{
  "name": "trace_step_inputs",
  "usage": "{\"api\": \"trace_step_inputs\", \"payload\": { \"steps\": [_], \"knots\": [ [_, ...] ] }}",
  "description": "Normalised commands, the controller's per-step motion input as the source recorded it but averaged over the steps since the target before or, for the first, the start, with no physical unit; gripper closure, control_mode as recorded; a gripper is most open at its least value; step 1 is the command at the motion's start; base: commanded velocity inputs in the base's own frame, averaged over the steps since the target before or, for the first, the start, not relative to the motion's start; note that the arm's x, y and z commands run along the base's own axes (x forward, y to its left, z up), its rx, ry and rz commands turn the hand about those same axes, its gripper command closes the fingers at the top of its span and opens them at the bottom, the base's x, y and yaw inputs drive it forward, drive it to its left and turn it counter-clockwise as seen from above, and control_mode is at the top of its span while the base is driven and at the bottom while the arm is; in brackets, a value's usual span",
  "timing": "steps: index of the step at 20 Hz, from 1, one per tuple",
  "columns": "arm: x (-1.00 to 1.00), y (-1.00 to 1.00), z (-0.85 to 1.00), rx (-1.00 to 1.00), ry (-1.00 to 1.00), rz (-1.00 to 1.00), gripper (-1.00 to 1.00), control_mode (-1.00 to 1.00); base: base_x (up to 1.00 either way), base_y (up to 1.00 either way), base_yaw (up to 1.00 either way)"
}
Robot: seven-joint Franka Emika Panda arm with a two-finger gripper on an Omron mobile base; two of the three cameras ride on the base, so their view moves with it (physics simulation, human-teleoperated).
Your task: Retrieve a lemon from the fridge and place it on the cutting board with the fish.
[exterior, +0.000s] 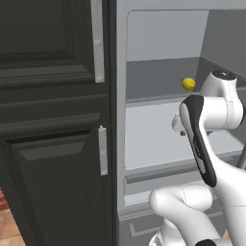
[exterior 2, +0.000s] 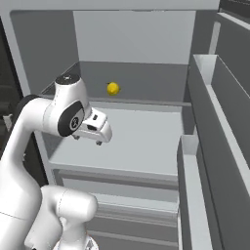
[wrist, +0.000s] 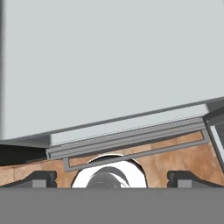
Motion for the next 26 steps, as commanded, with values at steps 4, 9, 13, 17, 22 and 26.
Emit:
{"api": "trace_step_inputs", "payload": {
  "steps": [4, 9, 13, 17, 22, 26],
  "knots": [
    [0.00, 0.00, 0.00, 0.00, 0.00, 0.00, -1.00, 1.00, -0.04, -0.19, 0.00],
    [0.00, 0.00, 0.00, 0.00, 0.00, 0.00, -1.00, 1.00, 0.00, -0.45, 0.00],
    [0.00, 0.00, 0.00, 0.00, 0.00, 0.00, -1.00, 1.00, 0.00, -0.54, 0.00],
    [0.00, 0.00, 0.00, 0.00, 0.00, 0.00, -1.00, 1.00, 0.00, -0.08, 0.00],
    [0.00, 0.00, 0.00, 0.00, 0.00, 0.00, -1.00, 1.00, 0.00, 0.00, 0.00],
    [0.00, 0.00, 0.00, 0.00, 0.00, 0.00, -1.00, 1.00, 0.00, 0.00, 0.00]
  ]
}}
